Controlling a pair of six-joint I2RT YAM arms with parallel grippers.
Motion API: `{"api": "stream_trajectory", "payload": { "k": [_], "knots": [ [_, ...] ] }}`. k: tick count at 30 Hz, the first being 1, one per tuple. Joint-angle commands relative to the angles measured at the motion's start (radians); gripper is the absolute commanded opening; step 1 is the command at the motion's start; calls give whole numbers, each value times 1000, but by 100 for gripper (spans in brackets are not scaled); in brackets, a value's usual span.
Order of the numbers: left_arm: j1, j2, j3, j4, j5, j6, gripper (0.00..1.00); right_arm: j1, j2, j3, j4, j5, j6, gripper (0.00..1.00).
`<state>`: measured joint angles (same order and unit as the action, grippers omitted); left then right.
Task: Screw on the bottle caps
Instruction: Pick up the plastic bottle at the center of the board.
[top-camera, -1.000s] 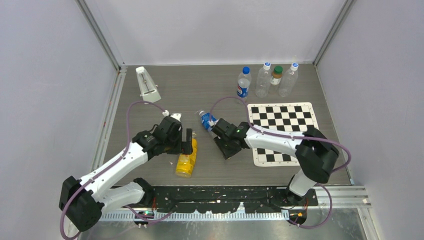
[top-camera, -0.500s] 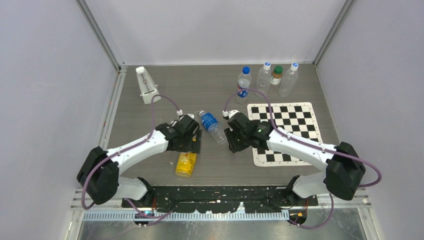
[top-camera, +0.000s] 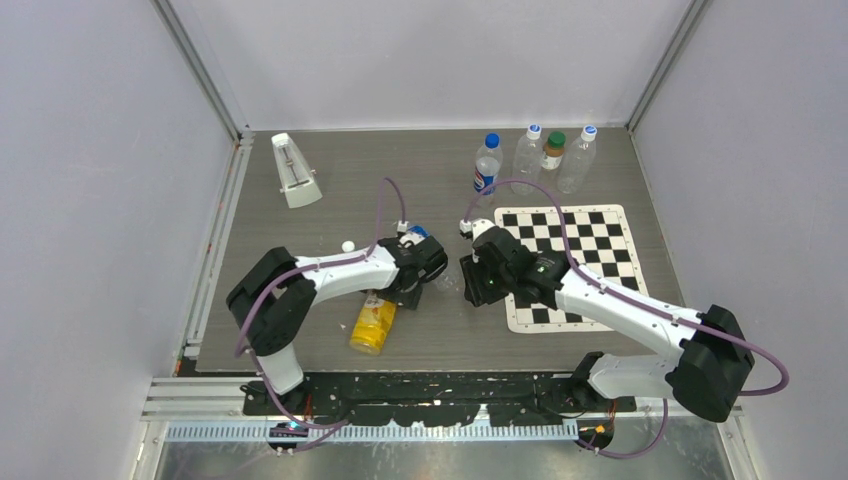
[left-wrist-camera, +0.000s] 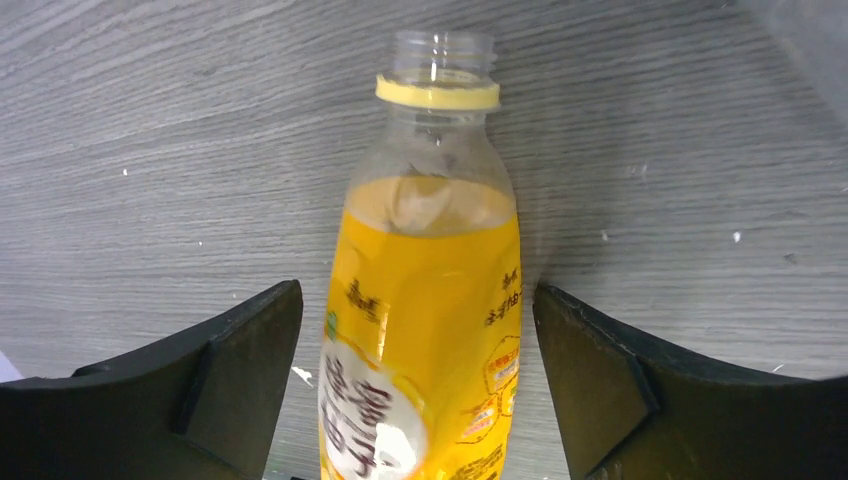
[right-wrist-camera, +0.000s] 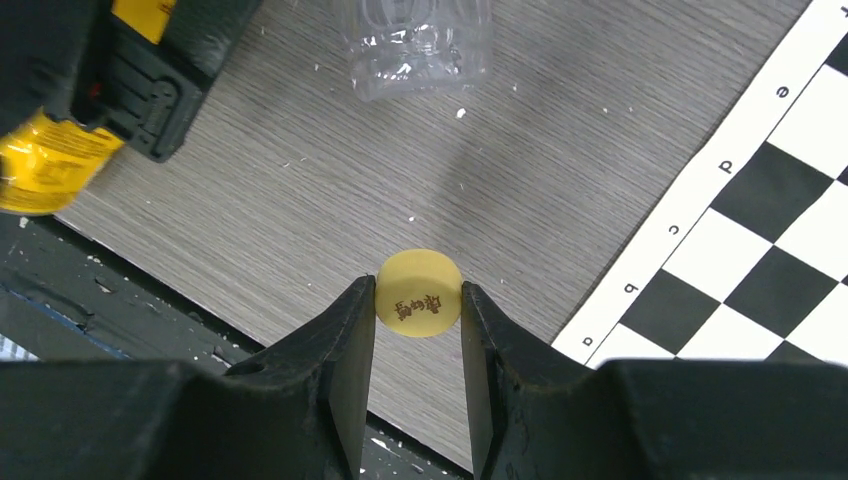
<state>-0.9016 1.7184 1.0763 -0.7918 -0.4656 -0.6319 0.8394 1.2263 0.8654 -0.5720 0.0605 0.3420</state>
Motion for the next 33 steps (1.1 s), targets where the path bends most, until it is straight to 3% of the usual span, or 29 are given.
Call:
{"api": "stream_trajectory", "payload": {
  "k": [1, 14, 24, 33],
  "knots": [
    [-21, 51, 57, -72, -72, -30, 86, -6, -46, -8, 51, -15, -6, 11],
    [-34, -76, -47, 14, -19, -17, 49, -15, -55, 24, 39, 9, 10, 11],
    [-34, -408, -173, 212, 52, 143, 48, -27, -85, 147, -8, 15, 11, 11],
    [-33, -736, -336, 558, 177, 334, 40, -68, -114, 322, -126, -79, -20, 11]
  ]
}}
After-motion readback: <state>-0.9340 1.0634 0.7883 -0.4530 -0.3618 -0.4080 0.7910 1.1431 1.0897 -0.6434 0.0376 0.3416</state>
